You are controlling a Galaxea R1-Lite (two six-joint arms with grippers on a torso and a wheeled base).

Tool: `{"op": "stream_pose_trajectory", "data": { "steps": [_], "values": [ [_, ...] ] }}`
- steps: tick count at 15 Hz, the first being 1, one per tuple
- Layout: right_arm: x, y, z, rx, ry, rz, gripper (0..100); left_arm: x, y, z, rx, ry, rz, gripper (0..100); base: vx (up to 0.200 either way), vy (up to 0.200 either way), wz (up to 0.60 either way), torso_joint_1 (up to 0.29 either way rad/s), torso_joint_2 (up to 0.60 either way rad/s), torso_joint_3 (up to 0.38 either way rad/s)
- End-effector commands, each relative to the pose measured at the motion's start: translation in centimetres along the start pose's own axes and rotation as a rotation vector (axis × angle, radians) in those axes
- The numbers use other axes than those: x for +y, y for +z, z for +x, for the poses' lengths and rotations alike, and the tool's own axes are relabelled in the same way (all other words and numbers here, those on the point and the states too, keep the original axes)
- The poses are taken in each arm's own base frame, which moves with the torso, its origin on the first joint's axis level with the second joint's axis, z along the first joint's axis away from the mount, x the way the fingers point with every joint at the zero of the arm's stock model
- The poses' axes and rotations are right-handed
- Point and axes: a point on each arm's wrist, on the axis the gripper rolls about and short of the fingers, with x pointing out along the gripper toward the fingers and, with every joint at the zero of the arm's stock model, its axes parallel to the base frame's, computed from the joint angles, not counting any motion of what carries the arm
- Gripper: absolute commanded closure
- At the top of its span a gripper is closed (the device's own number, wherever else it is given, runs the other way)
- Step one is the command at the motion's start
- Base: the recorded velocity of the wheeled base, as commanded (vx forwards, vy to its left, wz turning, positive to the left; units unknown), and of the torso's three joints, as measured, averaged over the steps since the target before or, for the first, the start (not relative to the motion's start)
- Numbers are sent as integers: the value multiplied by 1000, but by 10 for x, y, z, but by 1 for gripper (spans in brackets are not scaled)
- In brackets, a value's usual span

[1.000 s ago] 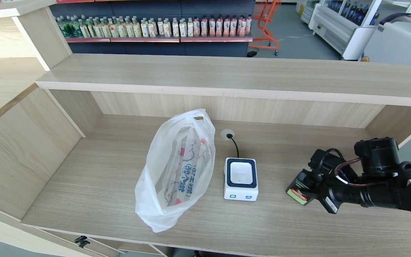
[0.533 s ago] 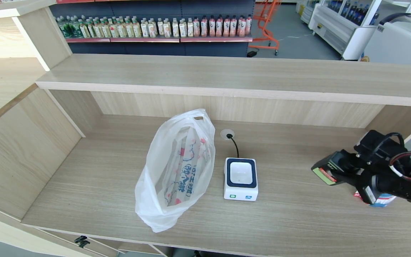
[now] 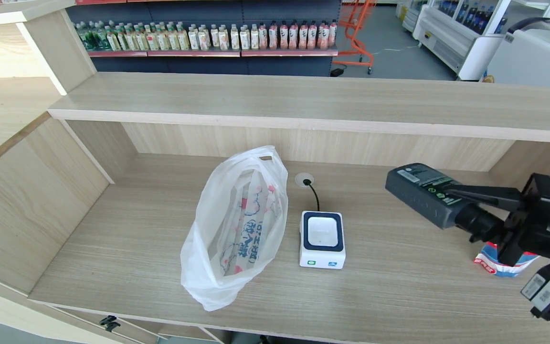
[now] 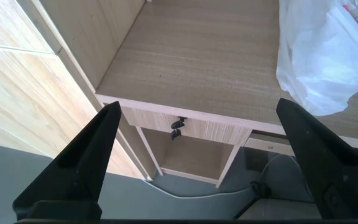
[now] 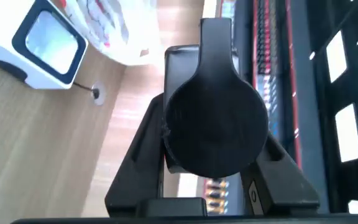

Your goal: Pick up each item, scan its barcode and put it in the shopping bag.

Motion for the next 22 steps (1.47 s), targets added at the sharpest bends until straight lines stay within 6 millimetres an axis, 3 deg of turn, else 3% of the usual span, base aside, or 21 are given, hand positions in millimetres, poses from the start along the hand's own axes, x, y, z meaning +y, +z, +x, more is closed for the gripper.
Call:
{"op": "stream_pose_trajectory", "data": {
  "steps": [1,7,12,16,22],
  "values": [
    [21,12,24,-266,-36,-149,100,0,0,0,0,1,0,0,0,0,0,0,0,0],
    [38,26,39,-478,-175,-462,100,0,0,0,0,1,0,0,0,0,0,0,0,0],
    [46,33,43,-542,-234,-527,100,0,0,0,0,1,0,0,0,0,0,0,0,0],
    [53,48,63,-652,-263,-491,100,0,0,0,0,1,0,0,0,0,0,0,0,0],
    [52,50,63,-651,-268,-508,100,0,0,0,0,1,0,0,0,0,0,0,0,0]
  ]
}}
